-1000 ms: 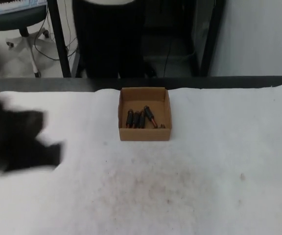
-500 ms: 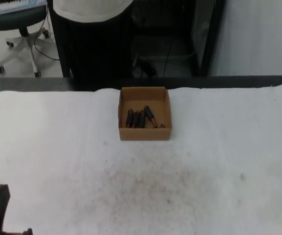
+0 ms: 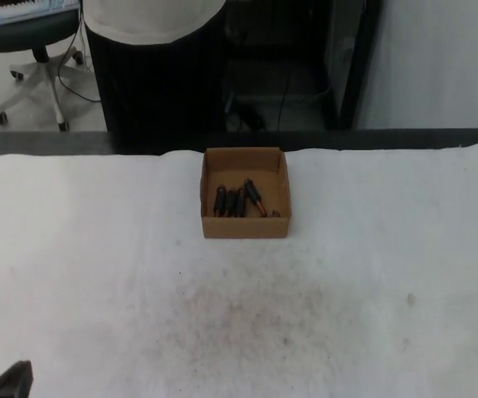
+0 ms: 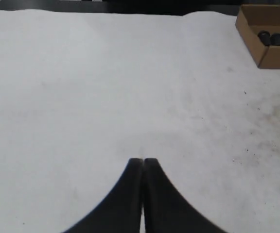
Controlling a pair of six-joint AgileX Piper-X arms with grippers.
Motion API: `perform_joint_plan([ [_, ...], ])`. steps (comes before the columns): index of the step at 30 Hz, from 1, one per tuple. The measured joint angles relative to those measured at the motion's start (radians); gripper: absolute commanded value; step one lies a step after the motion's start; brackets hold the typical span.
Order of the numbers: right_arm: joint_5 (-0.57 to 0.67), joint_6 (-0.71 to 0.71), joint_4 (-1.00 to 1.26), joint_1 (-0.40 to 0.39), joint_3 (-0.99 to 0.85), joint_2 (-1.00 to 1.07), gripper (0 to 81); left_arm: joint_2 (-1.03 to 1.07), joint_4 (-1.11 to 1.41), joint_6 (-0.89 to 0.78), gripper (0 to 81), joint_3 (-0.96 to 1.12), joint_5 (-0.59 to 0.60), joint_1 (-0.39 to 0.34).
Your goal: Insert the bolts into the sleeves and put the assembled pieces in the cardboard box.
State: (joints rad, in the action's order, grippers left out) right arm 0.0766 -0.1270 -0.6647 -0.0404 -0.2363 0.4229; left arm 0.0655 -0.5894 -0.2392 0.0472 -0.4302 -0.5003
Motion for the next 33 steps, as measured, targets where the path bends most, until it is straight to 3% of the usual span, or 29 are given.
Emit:
perform_joint_plan([
  [10,-0.122,0.092,0.051,0.0,0.001,0.0,0.8,0.001,0.004,-0.051,0.3,-0.058,0.152,0.0],
  [33,-0.13,0.135,0.063,0.0,0.008,0.0,0.8,0.001,0.044,-0.052,0.3,-0.058,0.208,0.0],
])
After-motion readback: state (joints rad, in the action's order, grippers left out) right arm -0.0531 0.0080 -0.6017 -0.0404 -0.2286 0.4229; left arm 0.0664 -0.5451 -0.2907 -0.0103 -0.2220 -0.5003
